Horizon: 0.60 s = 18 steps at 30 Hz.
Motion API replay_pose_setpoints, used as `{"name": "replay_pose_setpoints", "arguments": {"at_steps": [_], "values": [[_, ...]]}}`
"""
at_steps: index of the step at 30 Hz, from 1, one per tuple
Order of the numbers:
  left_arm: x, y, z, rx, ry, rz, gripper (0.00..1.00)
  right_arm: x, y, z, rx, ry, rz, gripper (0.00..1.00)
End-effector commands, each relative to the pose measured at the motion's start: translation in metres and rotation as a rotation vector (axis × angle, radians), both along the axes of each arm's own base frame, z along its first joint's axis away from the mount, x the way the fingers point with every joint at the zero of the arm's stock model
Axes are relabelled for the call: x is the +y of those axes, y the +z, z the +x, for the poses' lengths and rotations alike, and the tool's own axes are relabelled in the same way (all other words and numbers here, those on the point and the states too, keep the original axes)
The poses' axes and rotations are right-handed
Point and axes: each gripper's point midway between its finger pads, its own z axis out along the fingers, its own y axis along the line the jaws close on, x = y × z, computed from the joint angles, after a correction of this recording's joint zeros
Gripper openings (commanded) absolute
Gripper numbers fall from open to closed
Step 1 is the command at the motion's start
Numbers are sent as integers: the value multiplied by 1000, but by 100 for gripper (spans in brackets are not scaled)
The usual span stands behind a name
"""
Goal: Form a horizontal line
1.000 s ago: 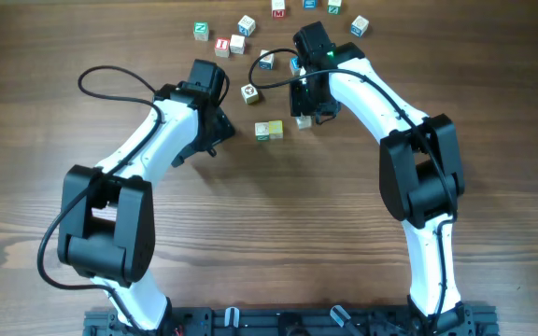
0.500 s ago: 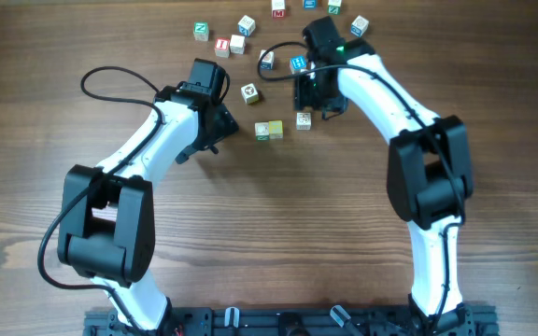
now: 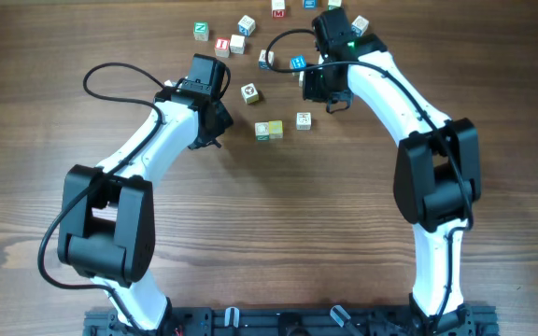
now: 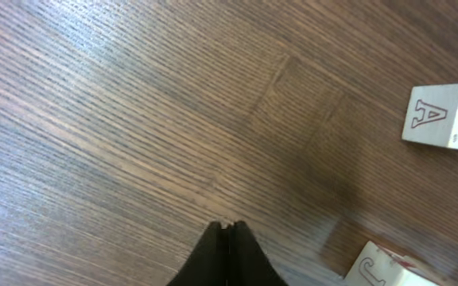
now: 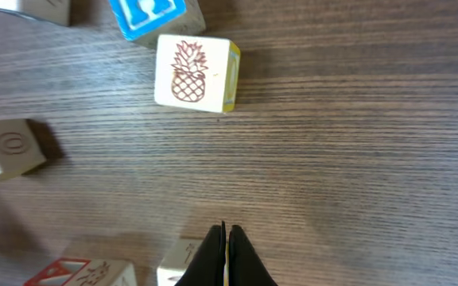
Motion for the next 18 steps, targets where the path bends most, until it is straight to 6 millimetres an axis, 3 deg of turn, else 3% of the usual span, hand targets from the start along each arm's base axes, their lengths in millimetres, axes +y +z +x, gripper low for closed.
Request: {"name": "replay_pose_setpoints", "arguments": {"at_steps": [1, 7, 14, 18], "values": [[-2, -23, -1, 41, -119, 27, 4, -4, -22, -6, 46, -19, -29, 4], [-56, -47, 12, -4, -454, -135, 4, -5, -25, -7, 53, -16, -33, 5], [-57, -84, 18, 21, -408, -197, 4, -11, -27, -5, 58, -29, -33, 5], [-70, -99, 13, 49, -433, -338, 4, -18, -27, -2, 55, -42, -32, 5]]}}
